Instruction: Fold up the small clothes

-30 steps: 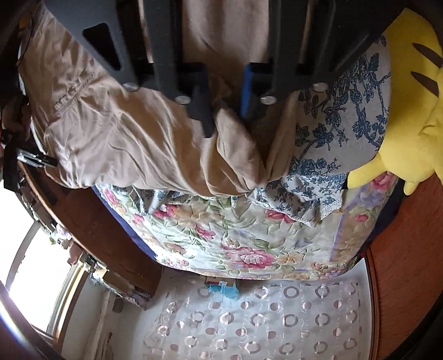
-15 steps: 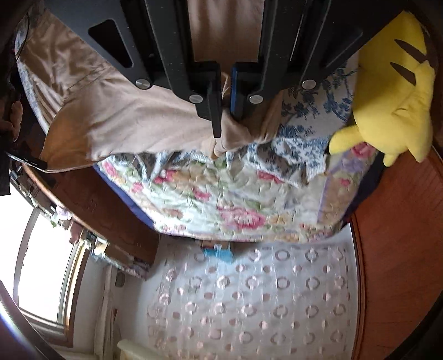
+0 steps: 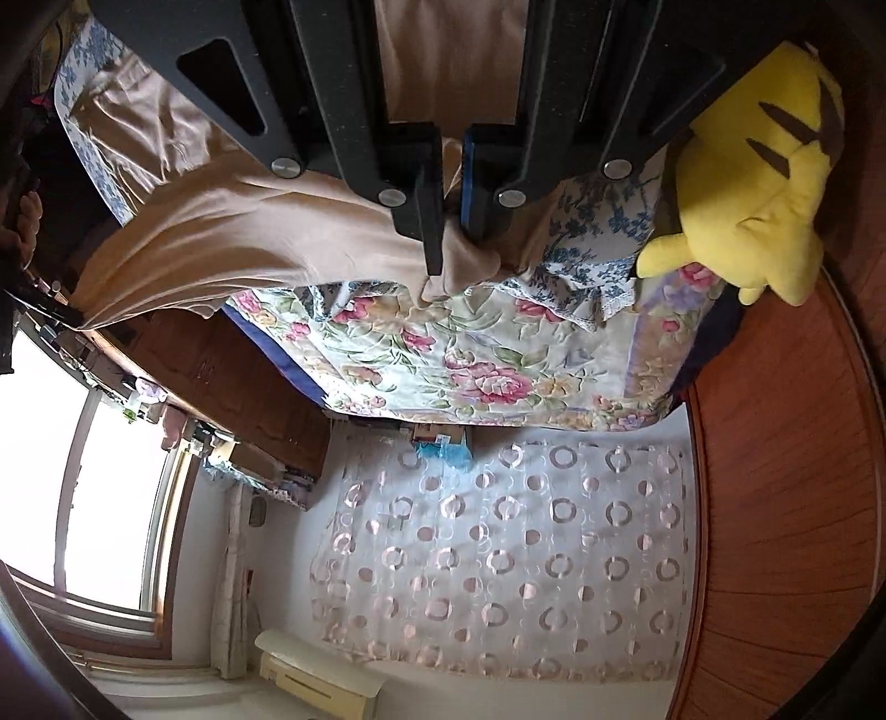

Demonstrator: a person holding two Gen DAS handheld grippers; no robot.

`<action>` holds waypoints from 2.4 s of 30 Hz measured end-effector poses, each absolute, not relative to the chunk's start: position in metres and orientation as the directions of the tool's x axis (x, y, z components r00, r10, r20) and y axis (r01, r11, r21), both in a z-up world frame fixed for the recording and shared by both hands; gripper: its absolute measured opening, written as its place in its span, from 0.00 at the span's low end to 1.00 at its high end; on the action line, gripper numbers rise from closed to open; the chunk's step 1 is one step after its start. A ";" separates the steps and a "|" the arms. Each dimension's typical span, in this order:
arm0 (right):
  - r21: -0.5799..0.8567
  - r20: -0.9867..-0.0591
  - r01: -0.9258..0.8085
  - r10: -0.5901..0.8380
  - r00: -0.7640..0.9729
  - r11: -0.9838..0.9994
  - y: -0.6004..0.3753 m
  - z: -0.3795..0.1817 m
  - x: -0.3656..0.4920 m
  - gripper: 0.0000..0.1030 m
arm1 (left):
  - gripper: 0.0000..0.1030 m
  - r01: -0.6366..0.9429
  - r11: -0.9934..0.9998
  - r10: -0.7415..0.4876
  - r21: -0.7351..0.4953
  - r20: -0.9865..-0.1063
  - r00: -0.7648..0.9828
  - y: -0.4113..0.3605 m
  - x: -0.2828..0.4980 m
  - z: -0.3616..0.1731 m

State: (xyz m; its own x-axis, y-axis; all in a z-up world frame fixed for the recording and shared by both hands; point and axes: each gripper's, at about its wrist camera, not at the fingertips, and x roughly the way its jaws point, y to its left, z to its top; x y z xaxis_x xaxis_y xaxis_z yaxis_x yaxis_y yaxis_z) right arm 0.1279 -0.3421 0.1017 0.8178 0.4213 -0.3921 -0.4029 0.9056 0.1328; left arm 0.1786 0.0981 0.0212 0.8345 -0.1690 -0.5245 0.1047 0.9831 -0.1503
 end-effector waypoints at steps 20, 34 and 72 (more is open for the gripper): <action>0.085 -0.486 -0.401 0.389 0.782 0.912 -0.364 0.069 0.022 0.04 | 0.05 0.032 0.991 -0.107 -0.131 -0.620 0.777 0.112 0.074 -0.037; 0.001 -0.622 -0.247 0.194 0.759 0.969 -0.358 0.024 0.047 0.45 | 0.38 -0.001 0.997 -0.049 -0.073 -0.681 0.731 0.110 0.064 -0.073; -0.064 -0.706 -0.435 0.267 0.656 0.898 -0.274 -0.041 0.090 0.68 | 0.62 -0.014 0.992 -0.084 -0.125 -0.744 0.663 0.121 0.068 -0.109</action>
State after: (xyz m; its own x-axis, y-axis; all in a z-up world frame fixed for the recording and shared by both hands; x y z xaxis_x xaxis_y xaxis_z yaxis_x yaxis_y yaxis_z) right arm 0.0897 -0.2744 -0.0406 0.6559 0.2674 -0.7059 -0.4354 0.8979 -0.0643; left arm 0.0682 0.1214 -0.1093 0.6628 -0.0840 -0.7441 -0.0144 0.9921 -0.1247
